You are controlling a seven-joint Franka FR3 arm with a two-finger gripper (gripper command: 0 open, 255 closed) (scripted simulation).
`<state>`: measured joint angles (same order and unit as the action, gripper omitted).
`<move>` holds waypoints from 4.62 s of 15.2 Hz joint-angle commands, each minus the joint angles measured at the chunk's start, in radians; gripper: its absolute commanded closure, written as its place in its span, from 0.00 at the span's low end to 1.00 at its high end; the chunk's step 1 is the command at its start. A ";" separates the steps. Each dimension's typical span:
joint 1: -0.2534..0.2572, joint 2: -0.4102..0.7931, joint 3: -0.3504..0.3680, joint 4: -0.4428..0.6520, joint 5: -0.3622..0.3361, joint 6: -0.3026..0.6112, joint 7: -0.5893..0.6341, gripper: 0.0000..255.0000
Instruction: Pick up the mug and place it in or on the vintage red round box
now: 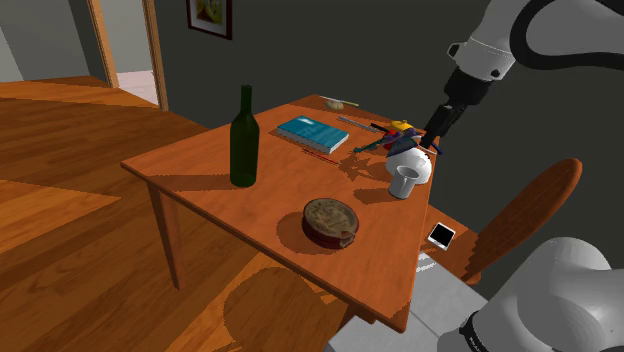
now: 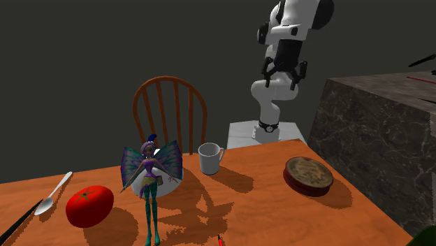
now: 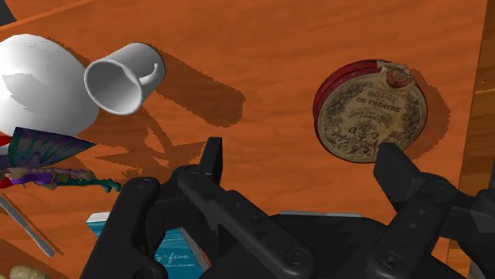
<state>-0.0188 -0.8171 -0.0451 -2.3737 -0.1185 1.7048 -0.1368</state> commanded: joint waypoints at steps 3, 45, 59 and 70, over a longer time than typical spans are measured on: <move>-0.010 0.027 -0.047 -0.014 -0.016 0.039 -0.043 0.00; -0.048 0.972 -0.589 0.247 0.339 0.524 -0.839 0.00; -0.042 0.938 -0.596 0.268 0.308 0.478 -0.814 1.00; -0.032 0.862 -0.602 0.344 0.242 0.345 -0.760 1.00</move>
<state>-0.0519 0.0537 -0.6469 -2.0351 0.1304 2.0631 -0.9028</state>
